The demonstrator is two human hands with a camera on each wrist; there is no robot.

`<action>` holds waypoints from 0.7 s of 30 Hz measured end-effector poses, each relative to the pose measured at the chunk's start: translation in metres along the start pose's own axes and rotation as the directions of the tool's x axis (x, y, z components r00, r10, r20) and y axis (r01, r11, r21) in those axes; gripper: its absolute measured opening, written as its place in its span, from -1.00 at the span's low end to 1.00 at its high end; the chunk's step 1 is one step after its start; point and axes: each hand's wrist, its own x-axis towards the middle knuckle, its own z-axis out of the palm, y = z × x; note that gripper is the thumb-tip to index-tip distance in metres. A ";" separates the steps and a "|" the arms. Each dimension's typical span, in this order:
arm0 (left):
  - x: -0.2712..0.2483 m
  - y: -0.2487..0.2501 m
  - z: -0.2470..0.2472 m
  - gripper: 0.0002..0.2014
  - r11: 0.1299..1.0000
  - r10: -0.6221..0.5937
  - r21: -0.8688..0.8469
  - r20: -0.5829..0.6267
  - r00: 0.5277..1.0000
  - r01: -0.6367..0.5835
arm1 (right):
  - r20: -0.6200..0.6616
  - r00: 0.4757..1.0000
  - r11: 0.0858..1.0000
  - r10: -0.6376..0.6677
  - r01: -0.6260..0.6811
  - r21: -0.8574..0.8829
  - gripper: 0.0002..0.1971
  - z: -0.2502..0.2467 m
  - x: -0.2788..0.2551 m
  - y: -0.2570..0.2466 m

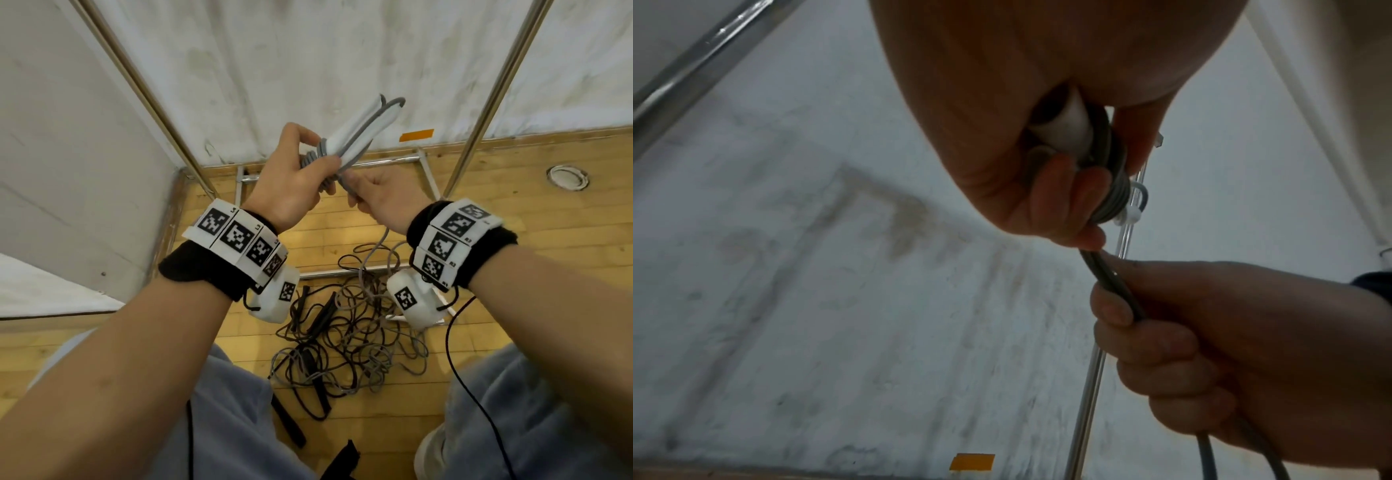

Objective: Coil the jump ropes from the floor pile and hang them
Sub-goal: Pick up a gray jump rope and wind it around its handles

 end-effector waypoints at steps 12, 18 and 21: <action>0.007 0.004 0.001 -0.80 0.984 -0.049 -0.171 0.008 0.999 0.050 | 0.007 1.000 0.992 0.023 -0.022 -0.122 -0.80 0.017 -0.006 -0.005; 0.012 0.008 -0.005 -0.81 0.947 -0.090 -0.314 -0.040 0.995 0.073 | 0.056 0.991 0.941 0.124 -0.135 0.310 -0.81 0.017 -0.003 -0.012; 0.012 0.008 -0.013 -0.82 0.953 -0.078 -0.297 -0.057 0.995 0.058 | -0.098 0.994 0.998 -0.045 0.048 0.029 -0.91 0.015 -0.004 -0.014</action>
